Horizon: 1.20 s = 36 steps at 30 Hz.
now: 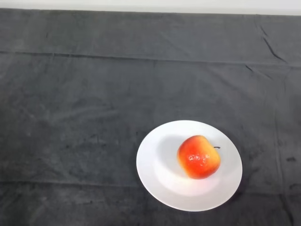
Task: Move the apple to the plate
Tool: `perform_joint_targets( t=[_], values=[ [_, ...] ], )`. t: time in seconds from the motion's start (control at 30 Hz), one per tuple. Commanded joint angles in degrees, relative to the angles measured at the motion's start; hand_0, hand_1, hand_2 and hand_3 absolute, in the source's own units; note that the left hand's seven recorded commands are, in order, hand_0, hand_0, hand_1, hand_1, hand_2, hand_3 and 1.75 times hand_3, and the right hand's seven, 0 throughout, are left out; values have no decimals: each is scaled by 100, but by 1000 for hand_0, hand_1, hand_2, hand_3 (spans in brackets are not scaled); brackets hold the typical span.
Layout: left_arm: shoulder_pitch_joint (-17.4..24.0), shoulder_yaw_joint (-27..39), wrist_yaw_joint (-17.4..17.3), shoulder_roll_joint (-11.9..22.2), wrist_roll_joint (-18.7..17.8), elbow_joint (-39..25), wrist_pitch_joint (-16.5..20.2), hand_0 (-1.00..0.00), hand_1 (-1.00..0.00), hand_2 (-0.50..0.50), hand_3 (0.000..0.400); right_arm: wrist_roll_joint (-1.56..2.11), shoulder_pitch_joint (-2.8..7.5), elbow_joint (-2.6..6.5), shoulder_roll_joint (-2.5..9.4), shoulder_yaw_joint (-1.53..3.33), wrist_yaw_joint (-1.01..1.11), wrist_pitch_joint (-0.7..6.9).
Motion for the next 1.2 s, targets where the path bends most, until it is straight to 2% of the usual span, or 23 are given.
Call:
perform_joint_targets(
  t=[0.03,1.2],
  values=[
    [115,296,-36,-79,170,-175,-138,0,0,0,0,-32,130,12,-147,-94,24,-8],
    [25,533,-347,-322,316,-131,-177,0,0,0,0,-32,132,6,-144,-93,21,-8]
  ],
)
